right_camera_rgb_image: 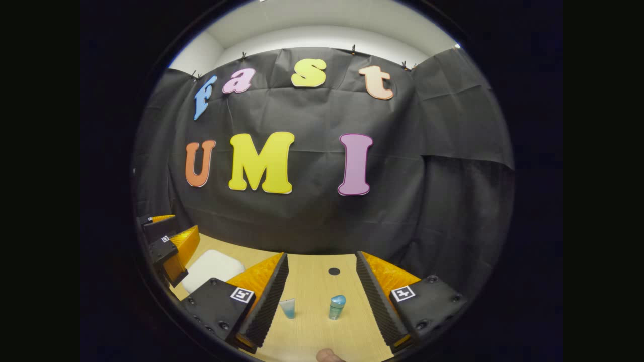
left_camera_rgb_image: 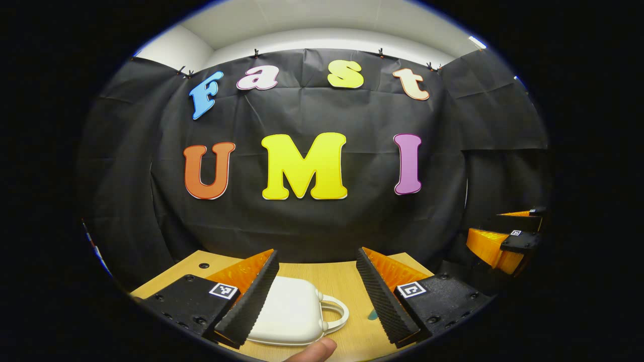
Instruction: First open the suitcase, pack the skin care products into it, and then close the suitcase.
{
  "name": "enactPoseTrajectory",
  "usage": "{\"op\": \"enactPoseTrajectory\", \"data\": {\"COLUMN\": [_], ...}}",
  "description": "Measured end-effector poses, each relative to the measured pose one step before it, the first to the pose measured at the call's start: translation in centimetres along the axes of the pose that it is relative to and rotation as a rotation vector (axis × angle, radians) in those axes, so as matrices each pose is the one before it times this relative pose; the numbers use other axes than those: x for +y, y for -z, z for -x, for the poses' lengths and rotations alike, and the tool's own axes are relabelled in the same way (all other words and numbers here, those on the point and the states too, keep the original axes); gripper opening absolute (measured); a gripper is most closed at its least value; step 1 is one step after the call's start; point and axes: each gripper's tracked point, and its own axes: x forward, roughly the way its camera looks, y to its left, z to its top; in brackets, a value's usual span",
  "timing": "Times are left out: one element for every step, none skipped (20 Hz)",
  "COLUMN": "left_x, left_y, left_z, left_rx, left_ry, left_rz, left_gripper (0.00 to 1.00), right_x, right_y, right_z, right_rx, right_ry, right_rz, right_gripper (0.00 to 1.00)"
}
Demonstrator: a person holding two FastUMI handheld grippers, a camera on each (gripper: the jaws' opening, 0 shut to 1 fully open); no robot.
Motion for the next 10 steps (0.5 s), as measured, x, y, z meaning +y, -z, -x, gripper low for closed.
{"op": "enactPoseTrajectory", "data": {"left_x": [0.180,-0.085,0.029,0.019,-0.075,0.149,-0.080,-0.053,-0.373,-0.423], "left_y": [0.181,0.032,0.104,0.024,0.064,0.074,0.259,0.513,0.719,0.913], "left_z": [0.202,0.004,0.067,0.080,0.005,-0.105,-0.232,-0.356,-0.319,-0.336], "left_rx": [0.00053,0.00137,0.00060,0.00002,0.00083,-0.00239,-0.00531,-0.00178,-0.00444,-0.00016], "left_ry": [-0.00615,0.00256,-0.00390,-0.00274,-0.00119,-0.00745,-0.00217,-0.00145,0.00814,0.01005], "left_rz": [-0.00308,-0.00076,-0.00165,-0.00271,-0.00651,-0.01338,-0.02191,-0.03317,-0.03600,-0.04094], "left_gripper": [0.99,0.99,0.99,0.99,0.99,0.99,0.99,0.99,0.98,0.99], "right_x": [0.142,-0.004,-0.037,-0.112,-0.112,-0.173,-0.122,-0.450,-0.732,-0.755], "right_y": [0.055,0.062,-0.038,0.054,-0.051,0.094,0.037,0.072,0.028,0.133], "right_z": [0.077,0.120,-0.032,-0.035,-0.025,0.006,-0.055,-0.064,-0.025,0.011], "right_rx": [0.00474,0.00173,-0.00134,-0.00106,-0.00035,0.00197,0.00052,-0.00167,-0.00256,-0.00227], "right_ry": [-0.00595,-0.00131,-0.00098,-0.00022,0.00164,0.00089,0.00026,0.00627,0.01295,0.01110], "right_rz": [-0.00242,-0.00060,0.00041,-0.00023,-0.00109,-0.00175,0.00101,0.00671,0.00868,0.00544], "right_gripper": [0.80,0.80,0.80,0.80,0.80,0.80,0.80,0.80,0.80,0.80]}}
